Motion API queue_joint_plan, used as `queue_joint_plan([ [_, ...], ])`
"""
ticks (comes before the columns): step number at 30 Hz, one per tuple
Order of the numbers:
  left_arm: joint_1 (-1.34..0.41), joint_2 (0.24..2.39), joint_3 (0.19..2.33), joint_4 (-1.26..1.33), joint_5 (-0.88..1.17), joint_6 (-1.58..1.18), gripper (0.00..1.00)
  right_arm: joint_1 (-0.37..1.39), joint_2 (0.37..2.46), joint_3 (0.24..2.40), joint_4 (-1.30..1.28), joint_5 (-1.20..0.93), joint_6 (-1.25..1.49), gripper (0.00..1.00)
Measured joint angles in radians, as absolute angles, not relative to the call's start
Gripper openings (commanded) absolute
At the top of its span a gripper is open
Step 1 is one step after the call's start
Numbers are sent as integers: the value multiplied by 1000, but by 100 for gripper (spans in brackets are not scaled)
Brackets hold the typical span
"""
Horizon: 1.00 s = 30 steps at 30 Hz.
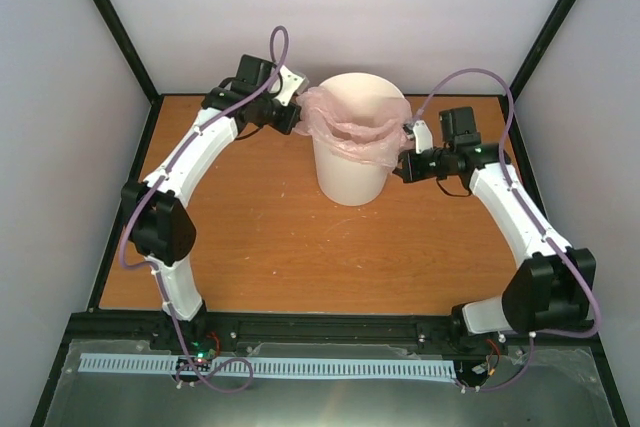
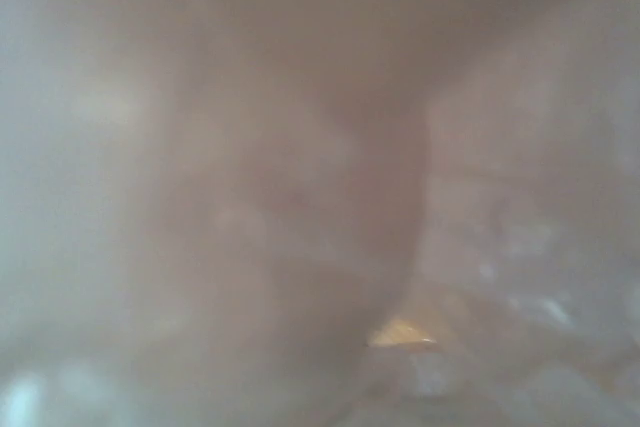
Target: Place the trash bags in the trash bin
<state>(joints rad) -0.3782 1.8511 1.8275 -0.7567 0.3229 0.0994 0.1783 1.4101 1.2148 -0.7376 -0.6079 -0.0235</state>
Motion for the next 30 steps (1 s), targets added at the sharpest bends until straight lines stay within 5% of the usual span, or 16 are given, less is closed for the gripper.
queue_joint_plan([
  [5, -375, 1811, 1792, -765, 322, 112, 1, 209, 1340, 1196, -748, -617, -5, 39],
  [17, -372, 1805, 1789, -770, 295, 122, 1, 79, 1308, 1332, -1032, -425, -229, 76],
  [30, -371, 1733, 1814, -831, 239, 251, 1, 79, 1335, 1671, -1181, -523, -413, 73],
])
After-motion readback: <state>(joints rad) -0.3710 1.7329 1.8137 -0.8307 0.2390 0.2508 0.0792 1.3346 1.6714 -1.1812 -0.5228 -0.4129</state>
